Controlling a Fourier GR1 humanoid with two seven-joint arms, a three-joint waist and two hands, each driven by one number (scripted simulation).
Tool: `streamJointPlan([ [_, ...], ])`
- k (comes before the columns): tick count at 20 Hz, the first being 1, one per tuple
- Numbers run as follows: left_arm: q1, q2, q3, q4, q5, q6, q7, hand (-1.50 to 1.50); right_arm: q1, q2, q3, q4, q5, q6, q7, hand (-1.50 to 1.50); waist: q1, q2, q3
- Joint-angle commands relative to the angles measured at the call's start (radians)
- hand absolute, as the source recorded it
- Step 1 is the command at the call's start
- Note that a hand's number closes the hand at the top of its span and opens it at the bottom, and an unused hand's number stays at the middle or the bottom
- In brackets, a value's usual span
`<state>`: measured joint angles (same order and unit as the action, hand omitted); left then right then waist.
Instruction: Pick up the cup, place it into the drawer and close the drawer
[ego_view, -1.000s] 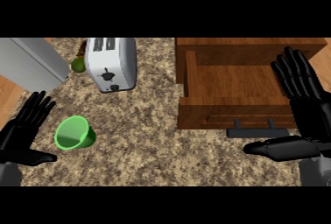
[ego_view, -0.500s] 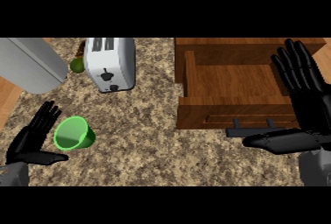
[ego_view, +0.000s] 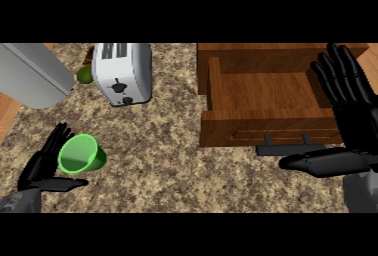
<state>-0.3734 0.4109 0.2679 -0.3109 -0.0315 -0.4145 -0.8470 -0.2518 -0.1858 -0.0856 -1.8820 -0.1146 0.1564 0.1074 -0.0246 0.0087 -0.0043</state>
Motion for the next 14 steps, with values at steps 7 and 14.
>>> streamJointPlan([
  [7, -0.041, -0.041, -0.009, 0.085, -0.026, -0.039, -0.185, -1.50, -0.027, -0.024, -0.039, 0.020, -0.036, 0.019, 0.015, -1.50, -0.010, 0.004, -0.001],
  [14, -0.075, -0.057, -0.017, 0.112, -0.039, -0.032, -0.199, -1.50, -0.005, -0.029, -0.020, -0.019, -0.041, 0.039, 0.029, -1.50, -0.022, 0.007, -0.003],
])
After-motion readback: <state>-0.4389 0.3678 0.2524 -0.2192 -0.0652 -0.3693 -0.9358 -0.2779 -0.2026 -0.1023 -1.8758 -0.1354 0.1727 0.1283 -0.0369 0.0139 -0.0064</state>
